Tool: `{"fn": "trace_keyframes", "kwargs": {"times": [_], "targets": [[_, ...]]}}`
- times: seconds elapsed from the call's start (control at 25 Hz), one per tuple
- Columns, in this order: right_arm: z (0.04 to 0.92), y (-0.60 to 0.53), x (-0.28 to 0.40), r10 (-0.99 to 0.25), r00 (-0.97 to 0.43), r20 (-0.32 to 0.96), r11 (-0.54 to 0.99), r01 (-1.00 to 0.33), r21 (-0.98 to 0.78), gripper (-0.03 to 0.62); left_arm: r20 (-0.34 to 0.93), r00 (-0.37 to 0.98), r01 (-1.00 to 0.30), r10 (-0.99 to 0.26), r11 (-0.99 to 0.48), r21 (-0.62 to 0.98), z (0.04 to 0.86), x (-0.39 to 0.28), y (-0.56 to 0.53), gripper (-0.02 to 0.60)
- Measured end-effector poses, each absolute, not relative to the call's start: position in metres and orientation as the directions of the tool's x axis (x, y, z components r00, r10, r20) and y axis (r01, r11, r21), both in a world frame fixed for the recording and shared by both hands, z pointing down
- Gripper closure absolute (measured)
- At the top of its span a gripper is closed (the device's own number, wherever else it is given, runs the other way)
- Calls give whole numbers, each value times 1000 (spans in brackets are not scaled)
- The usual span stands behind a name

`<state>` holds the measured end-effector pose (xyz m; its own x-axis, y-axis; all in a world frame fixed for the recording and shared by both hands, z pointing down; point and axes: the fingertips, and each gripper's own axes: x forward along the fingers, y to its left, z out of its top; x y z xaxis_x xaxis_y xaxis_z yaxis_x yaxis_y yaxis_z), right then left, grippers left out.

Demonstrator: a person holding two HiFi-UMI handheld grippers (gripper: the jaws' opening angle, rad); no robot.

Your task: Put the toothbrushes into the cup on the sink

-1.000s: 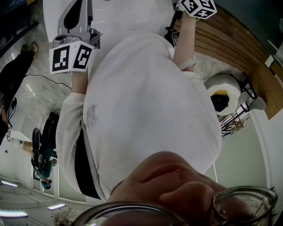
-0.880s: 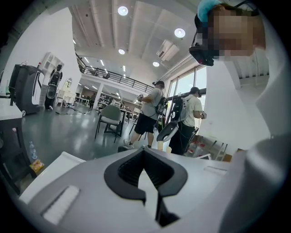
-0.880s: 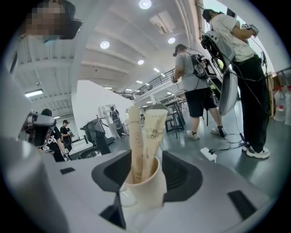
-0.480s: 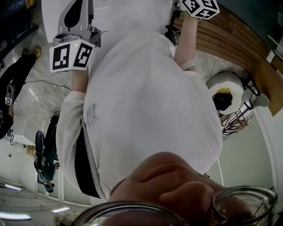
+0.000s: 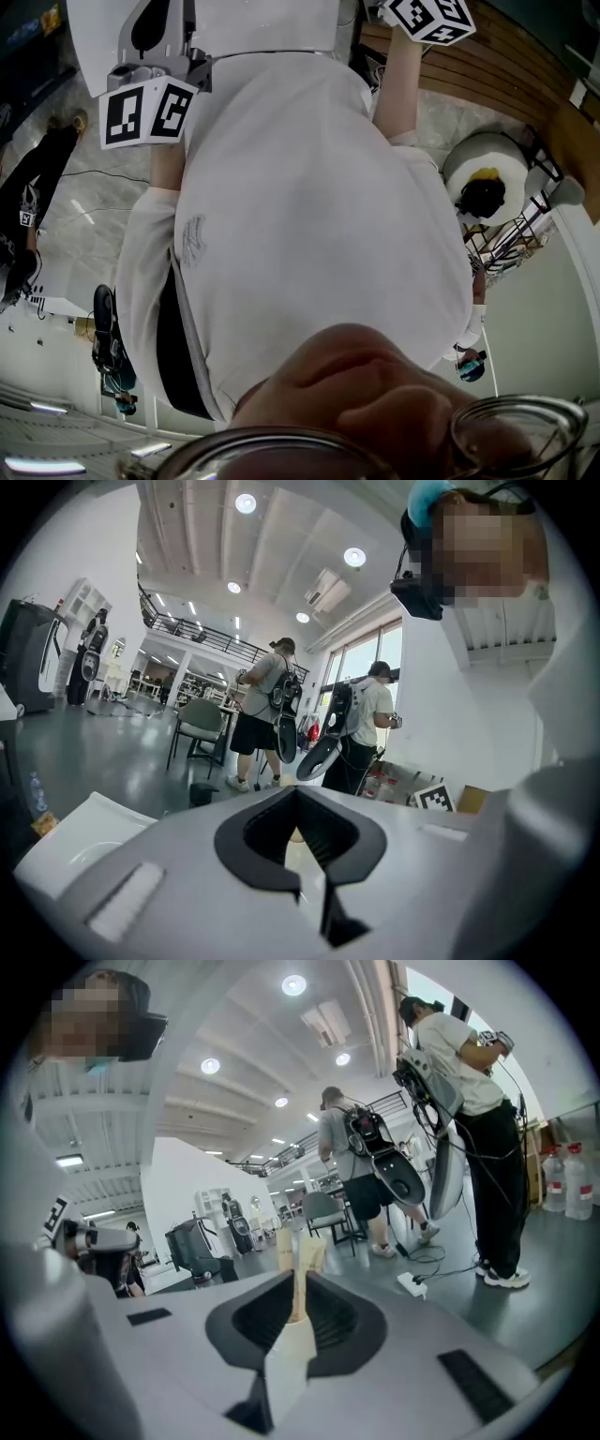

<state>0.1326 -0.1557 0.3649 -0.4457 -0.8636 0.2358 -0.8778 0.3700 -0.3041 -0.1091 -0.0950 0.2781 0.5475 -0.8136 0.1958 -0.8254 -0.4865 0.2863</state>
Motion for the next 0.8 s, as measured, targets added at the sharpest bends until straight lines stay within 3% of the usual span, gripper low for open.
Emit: {"fn": "trace_keyframes", "kwargs": {"times": [0.48, 0.8], "targets": [[279, -75, 174, -885, -448, 127, 408, -877, -252, 583, 170, 560, -816, -811, -505, 279, 272, -66, -48, 580], [263, -9, 201, -888, -444, 118, 405, -877, -258, 583, 151, 540, -827, -828, -489, 277, 268, -49, -15, 580]]}}
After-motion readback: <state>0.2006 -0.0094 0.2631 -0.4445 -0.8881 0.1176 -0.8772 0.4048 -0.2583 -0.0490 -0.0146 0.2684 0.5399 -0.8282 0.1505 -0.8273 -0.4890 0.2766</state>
